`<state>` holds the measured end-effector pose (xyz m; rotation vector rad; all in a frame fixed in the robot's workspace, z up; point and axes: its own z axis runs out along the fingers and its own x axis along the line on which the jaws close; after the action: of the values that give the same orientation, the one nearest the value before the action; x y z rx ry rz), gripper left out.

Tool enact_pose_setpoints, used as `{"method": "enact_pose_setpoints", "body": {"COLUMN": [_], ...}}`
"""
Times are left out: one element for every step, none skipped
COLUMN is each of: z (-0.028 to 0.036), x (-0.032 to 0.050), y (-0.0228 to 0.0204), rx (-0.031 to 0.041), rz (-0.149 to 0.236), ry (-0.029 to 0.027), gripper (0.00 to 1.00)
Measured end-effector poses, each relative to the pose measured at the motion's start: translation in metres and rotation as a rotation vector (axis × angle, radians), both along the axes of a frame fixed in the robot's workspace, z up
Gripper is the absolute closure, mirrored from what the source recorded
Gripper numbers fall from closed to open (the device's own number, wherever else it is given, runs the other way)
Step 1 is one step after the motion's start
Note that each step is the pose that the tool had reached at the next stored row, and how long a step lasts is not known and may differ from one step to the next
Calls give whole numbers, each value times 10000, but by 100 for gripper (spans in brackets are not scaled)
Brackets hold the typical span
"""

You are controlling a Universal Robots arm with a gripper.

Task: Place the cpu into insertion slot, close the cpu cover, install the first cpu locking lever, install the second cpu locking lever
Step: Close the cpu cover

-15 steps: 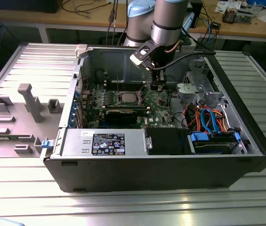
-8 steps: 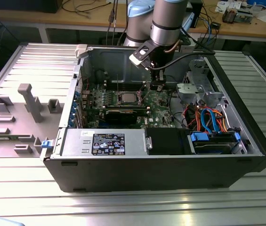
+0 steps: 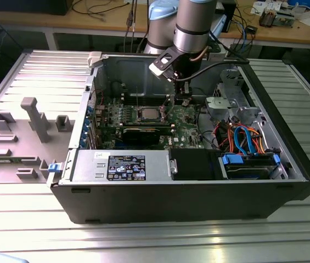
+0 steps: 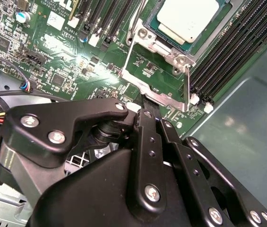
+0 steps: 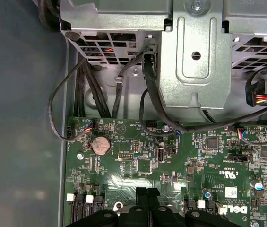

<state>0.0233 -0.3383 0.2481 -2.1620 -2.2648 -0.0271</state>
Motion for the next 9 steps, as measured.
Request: {"method": "enact_pose_setpoints", "body": {"z": [0,0,0,0,0,0,0,0,0], "x": [-2,-3,-5,-14,-16,-17,-20,-22,-24], "y": [0,0,0,0,0,0,0,0,0], "rx": [0,0,1,0,0,0,0,0,0], "rz": [-1,0,-1,-1,-1,-1,-1,-1,0], "ry": [0,0,0,0,-1,0,0,0,-1], "gripper": [89,89,89,89,89,89,89,89,89]}}
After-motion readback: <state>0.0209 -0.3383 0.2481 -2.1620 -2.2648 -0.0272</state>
